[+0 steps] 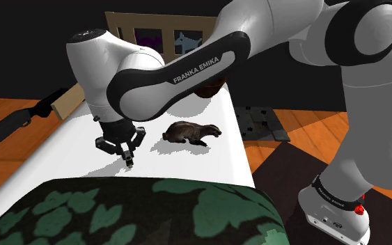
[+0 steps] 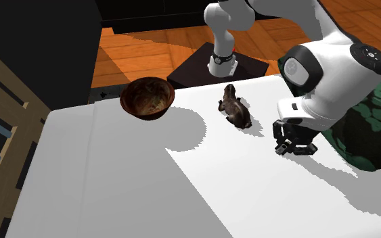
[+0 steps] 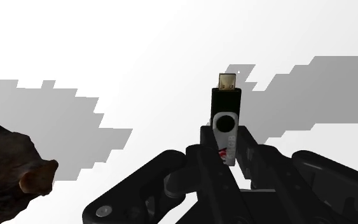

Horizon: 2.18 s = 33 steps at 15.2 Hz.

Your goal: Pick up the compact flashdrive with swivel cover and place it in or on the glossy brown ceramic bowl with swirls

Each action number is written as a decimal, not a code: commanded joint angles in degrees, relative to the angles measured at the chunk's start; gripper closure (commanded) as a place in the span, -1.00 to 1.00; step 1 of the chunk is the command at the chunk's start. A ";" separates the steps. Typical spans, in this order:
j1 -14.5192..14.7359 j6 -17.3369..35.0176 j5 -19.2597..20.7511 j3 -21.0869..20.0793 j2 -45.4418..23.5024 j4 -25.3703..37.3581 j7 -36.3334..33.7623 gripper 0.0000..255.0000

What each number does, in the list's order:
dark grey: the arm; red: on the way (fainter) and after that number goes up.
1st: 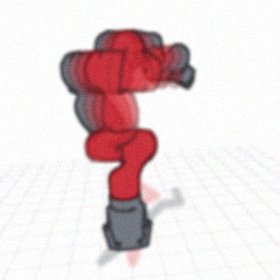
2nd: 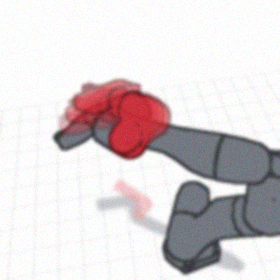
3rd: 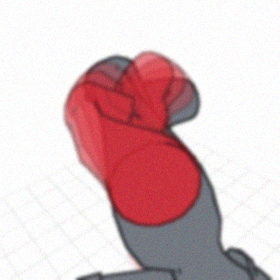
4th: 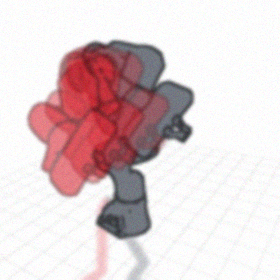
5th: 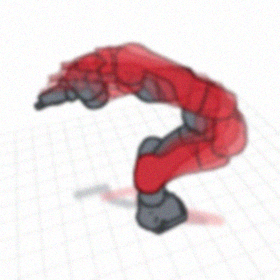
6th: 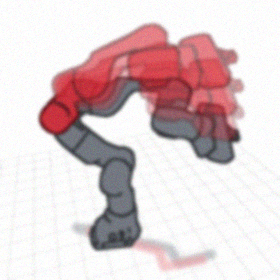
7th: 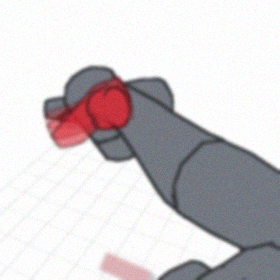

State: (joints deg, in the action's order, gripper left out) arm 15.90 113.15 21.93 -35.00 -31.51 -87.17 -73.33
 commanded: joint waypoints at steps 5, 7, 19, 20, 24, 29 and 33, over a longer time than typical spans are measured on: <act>0.18 -0.48 0.18 0.25 -0.59 0.44 -0.01 1.00; -0.07 -0.26 0.04 0.13 -0.18 -0.17 0.01 1.00; 0.20 -8.09 -1.77 -0.90 2.08 5.91 1.60 1.00; 0.28 -8.79 -1.88 -0.96 2.19 6.54 1.71 1.00; 0.66 -11.67 -2.19 -1.15 2.48 9.27 2.16 1.00; 1.39 -15.49 -2.37 -1.28 2.49 13.23 2.66 1.00; 2.21 -18.75 -2.31 -1.30 2.17 16.92 3.03 1.00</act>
State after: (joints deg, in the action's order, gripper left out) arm 18.12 95.02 19.73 -36.24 -29.55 -70.67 -70.43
